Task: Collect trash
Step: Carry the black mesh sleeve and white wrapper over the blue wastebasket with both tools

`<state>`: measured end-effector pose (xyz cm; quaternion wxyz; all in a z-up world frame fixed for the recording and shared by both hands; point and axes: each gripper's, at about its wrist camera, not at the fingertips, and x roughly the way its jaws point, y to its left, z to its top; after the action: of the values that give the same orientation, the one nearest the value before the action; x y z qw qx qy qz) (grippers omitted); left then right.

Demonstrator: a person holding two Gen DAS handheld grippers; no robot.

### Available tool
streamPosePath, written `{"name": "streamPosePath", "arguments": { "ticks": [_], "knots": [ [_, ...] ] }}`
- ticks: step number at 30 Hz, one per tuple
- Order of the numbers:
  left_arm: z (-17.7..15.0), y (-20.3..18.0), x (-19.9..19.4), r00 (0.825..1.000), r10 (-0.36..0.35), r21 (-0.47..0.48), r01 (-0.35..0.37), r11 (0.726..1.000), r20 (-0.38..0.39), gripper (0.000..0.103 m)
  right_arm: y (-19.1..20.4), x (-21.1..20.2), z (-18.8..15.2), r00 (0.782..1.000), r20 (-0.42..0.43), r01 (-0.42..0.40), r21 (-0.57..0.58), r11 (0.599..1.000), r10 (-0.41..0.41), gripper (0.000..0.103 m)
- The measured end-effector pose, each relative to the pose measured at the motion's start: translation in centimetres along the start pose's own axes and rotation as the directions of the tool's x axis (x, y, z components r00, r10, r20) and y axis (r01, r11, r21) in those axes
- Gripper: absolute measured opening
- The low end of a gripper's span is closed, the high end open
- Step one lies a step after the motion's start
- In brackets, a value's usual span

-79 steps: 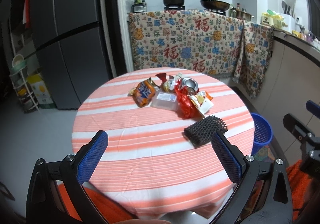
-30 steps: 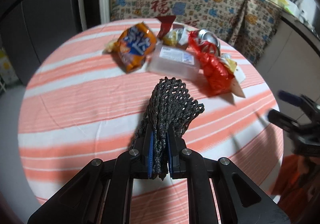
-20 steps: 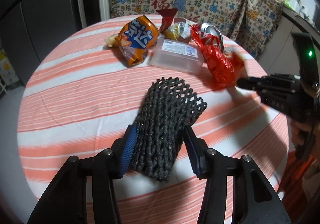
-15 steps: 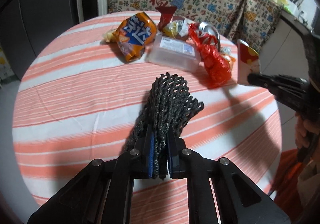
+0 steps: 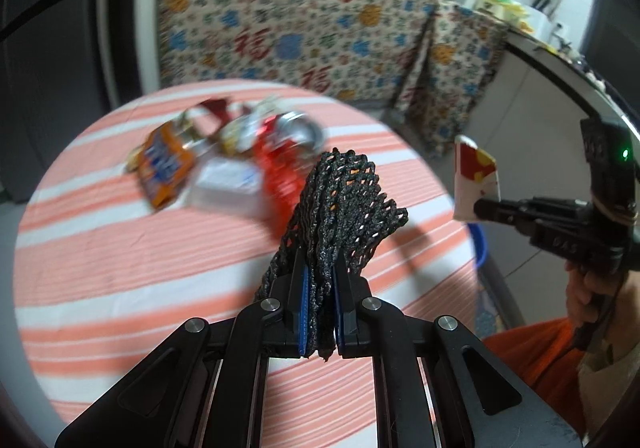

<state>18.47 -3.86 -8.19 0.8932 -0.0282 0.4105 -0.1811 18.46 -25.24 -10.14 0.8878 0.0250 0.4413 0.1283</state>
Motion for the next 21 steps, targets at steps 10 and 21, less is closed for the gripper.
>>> {"name": "streamPosePath", "arguments": {
  "ticks": [10,21],
  "knots": [
    [4.2,-8.9,5.3,0.993,-0.117,0.069,0.118,0.991,-0.029,0.008,-8.8,-4.6,-0.5,0.994,0.036,0.096,0.104,0.990,-0.100,0.004],
    [7.2,-20.1,14.0,0.977,-0.181,0.170,0.199,0.965,-0.112,0.008,-21.9,-5.0,-1.8,0.983,-0.029,0.181,0.311,0.933,-0.181,0.004]
  ]
}}
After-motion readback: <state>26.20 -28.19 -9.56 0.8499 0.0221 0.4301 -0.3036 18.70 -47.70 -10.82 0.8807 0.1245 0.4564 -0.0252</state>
